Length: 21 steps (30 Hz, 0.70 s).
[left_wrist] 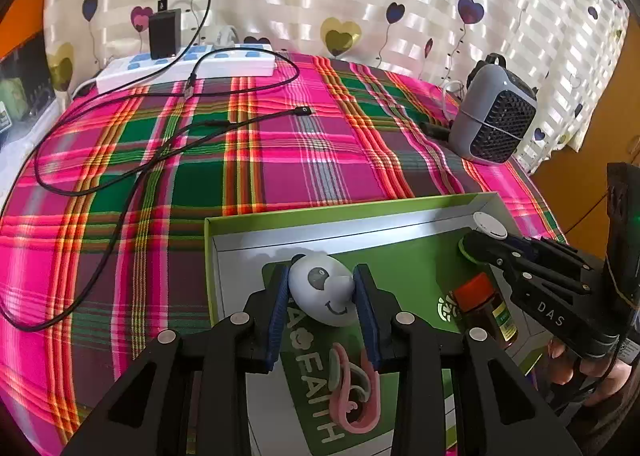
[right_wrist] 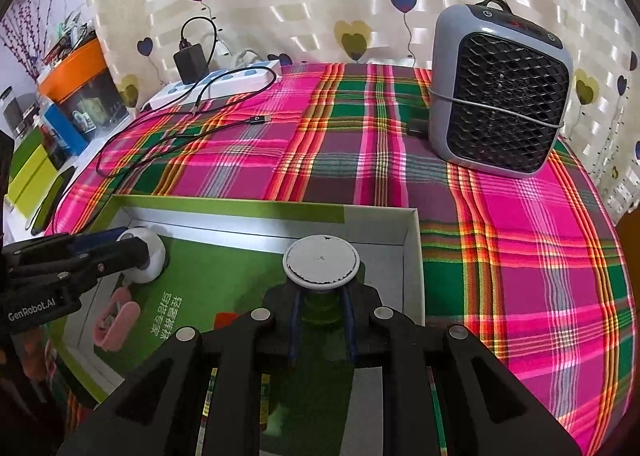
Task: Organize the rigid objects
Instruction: 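Lower and release the holder with the right tool while the left tool releases the panda disc in the box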
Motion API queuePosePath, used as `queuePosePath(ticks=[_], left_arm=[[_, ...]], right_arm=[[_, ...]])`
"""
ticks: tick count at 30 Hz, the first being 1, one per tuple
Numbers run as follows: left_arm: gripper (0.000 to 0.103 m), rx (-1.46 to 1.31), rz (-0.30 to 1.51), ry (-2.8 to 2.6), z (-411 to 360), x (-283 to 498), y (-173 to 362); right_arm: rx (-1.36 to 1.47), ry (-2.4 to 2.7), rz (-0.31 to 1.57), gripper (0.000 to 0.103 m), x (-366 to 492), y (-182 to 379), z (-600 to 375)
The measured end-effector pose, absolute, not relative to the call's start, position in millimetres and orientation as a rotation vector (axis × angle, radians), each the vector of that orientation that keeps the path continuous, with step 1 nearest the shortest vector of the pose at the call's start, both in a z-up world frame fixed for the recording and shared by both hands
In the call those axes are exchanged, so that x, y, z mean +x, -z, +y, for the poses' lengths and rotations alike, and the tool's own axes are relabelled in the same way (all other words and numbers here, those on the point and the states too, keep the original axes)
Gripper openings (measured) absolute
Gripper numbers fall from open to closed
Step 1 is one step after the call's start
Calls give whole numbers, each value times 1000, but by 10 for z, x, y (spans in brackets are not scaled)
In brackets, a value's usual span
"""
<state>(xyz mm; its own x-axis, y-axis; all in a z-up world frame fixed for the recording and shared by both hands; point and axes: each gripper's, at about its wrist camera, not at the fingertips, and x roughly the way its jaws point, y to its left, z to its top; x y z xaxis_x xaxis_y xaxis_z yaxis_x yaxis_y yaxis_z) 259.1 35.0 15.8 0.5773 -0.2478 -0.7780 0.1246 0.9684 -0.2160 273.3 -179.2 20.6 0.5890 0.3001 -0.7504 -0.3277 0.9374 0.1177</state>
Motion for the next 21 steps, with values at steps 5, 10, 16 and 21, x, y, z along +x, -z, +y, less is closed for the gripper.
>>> queuePosePath(ticks=[5,10,16,21], left_arm=[[31,-137,930,212,345,2594,-159],[32,-134,931,209,338,2590,-157],[32,-135,932,207,346,2581,-156],[34,-140,930,212,344,2562,-160]], right_arm=[[-23,-362,865,23,2731,-202,-1801],[-15,-374,856,40,2699,-224,-1792],[-10,-368,856,41,2683,-234,-1789],[-3,-358,850,41,2664,-241,-1808]])
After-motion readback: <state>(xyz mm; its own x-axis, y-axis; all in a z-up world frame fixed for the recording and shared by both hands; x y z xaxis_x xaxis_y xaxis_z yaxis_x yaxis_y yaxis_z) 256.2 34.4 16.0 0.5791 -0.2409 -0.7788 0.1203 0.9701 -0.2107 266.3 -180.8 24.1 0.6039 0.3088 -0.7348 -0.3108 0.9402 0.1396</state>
